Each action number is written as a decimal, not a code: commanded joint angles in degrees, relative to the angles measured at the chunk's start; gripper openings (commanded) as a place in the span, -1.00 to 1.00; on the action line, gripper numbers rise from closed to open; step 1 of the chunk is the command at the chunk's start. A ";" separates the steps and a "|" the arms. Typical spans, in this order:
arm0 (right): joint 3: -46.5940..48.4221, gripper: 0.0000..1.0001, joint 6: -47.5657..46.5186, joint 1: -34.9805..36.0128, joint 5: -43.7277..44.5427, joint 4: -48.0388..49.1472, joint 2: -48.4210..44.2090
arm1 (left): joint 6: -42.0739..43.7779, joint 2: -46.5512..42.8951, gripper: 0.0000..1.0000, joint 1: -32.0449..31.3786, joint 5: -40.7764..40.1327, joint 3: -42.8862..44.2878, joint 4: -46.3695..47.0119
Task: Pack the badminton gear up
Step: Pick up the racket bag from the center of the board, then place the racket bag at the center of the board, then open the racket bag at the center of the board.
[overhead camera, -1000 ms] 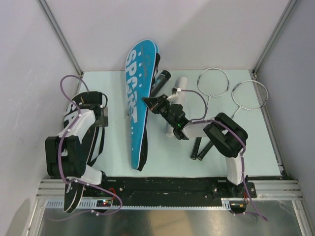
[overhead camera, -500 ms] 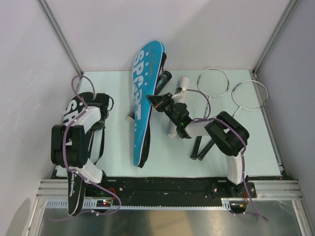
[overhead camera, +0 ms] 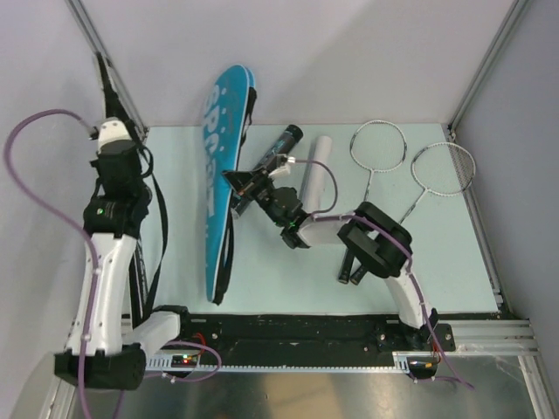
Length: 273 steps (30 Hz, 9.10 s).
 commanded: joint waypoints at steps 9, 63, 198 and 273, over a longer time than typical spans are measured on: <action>36.09 -0.91 5.03 4.24 8.66 -2.95 22.86 | 1.87 -7.71 -1.00 0.06 -1.84 7.25 3.69; -18.23 0.49 -19.27 -4.41 -3.78 -63.80 -53.74 | -23.83 14.90 -1.00 -14.00 8.02 20.23 5.37; -14.09 0.22 -9.70 12.80 23.08 -67.47 -26.19 | -27.35 -13.40 0.37 -6.81 32.50 -29.95 13.04; -25.82 -1.00 -11.27 13.61 18.01 -48.29 -38.99 | -38.32 2.78 0.50 -25.50 46.58 -47.14 42.63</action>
